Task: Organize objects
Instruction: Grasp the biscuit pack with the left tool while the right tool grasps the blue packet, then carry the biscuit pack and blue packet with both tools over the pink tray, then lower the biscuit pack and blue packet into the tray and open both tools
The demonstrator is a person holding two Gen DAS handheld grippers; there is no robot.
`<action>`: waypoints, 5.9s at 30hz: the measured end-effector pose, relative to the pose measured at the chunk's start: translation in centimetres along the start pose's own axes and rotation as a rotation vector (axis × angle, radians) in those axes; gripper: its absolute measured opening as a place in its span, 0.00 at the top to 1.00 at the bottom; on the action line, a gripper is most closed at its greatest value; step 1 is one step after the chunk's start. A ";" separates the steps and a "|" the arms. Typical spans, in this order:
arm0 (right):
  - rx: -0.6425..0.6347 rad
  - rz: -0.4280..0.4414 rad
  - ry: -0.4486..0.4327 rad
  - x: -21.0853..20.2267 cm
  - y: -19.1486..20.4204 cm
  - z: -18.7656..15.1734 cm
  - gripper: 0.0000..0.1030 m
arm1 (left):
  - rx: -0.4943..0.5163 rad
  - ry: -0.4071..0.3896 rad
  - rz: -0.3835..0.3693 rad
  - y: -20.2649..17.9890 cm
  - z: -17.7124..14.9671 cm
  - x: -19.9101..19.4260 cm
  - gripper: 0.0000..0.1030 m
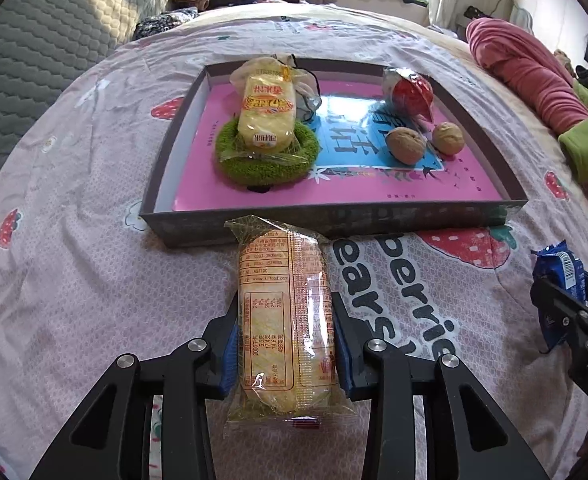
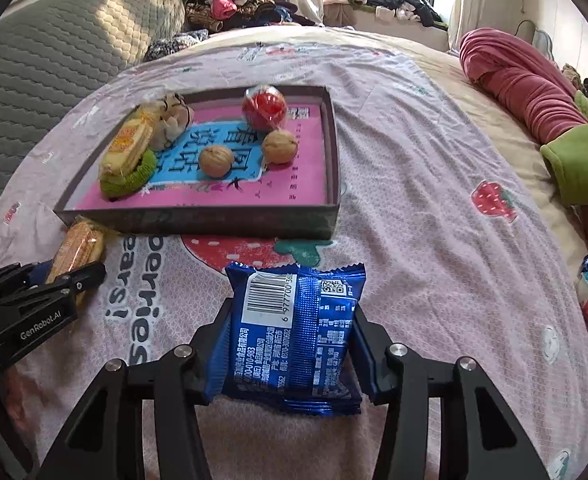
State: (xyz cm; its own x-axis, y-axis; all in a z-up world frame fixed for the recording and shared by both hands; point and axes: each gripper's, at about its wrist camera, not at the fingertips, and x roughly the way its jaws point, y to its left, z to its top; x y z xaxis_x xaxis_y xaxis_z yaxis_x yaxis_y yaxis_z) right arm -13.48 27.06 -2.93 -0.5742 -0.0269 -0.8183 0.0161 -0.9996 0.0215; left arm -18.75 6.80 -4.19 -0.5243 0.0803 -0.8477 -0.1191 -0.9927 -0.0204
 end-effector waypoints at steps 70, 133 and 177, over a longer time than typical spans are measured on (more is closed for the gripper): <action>-0.084 0.036 -0.341 -4.3 2.7 14.5 0.50 | 0.031 -0.316 -0.006 -1.2 14.6 -5.2 0.62; -0.085 0.039 -0.105 7.6 1.1 11.0 0.50 | 0.098 -0.172 -0.039 -4.4 10.1 5.8 0.61; -0.051 0.045 -0.076 7.9 0.1 11.1 0.46 | 0.129 -0.136 0.009 -4.6 9.7 5.6 0.24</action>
State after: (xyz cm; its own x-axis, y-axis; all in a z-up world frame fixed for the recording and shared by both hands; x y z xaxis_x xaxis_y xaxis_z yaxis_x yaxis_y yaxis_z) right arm -27.10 26.74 -3.06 -0.6322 -0.0734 -0.7714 0.0840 -0.9961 0.0259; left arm -29.28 12.67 -3.72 -0.6342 0.0917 -0.7677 -0.2168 -0.9742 0.0627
